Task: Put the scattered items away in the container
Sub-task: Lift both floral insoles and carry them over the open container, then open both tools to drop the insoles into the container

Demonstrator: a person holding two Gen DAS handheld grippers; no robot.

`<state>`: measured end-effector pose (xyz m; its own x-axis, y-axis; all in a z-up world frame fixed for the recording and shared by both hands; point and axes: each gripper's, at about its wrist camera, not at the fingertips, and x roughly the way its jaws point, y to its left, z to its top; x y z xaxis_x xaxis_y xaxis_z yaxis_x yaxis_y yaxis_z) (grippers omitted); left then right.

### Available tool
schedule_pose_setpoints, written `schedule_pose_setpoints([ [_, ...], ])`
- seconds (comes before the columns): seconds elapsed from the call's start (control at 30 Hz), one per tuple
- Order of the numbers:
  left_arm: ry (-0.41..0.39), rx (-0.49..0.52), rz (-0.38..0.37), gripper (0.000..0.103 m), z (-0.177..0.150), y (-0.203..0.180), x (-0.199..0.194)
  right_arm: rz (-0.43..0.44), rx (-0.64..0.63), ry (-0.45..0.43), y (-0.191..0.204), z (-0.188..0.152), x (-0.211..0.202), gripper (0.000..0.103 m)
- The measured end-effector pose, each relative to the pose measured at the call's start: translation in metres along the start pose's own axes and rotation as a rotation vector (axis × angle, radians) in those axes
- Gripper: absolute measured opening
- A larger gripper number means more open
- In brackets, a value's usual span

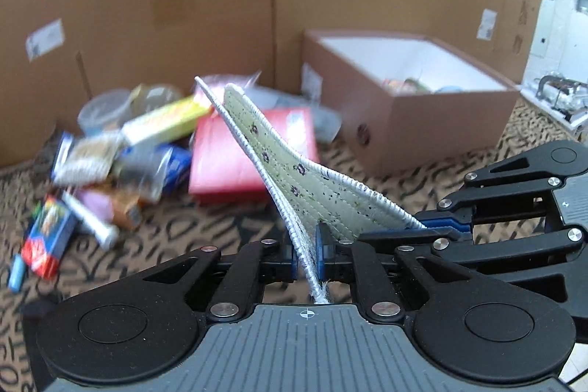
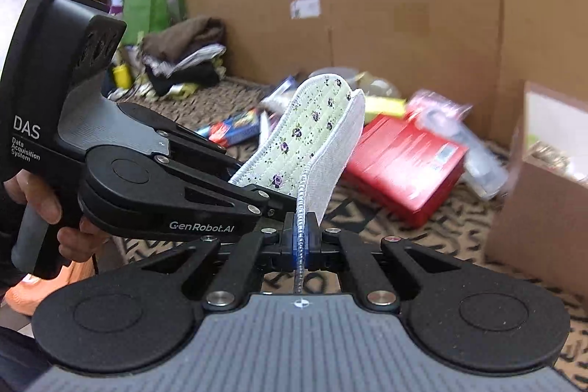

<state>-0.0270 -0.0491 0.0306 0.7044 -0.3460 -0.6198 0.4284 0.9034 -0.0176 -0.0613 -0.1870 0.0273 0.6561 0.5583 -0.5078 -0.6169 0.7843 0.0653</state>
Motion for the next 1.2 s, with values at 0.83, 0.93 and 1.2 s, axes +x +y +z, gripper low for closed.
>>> schedule_pose_setpoints([
  [0.83, -0.146, 0.177, -0.262, 0.005, 0.177, -0.155, 0.131, -0.435, 0.156, -0.142, -0.194, 0.03, -0.086, 0.004],
  [0.93, -0.117, 0.18, -0.272, 0.005, 0.19, -0.166, 0.156, -0.455, 0.186, -0.129, -0.221, 0.027, -0.081, 0.004],
  [1.2, -0.04, 0.176, -0.3, 0.006, 0.203, -0.186, 0.217, -0.485, 0.259, -0.083, -0.275, 0.015, -0.062, 0.004],
])
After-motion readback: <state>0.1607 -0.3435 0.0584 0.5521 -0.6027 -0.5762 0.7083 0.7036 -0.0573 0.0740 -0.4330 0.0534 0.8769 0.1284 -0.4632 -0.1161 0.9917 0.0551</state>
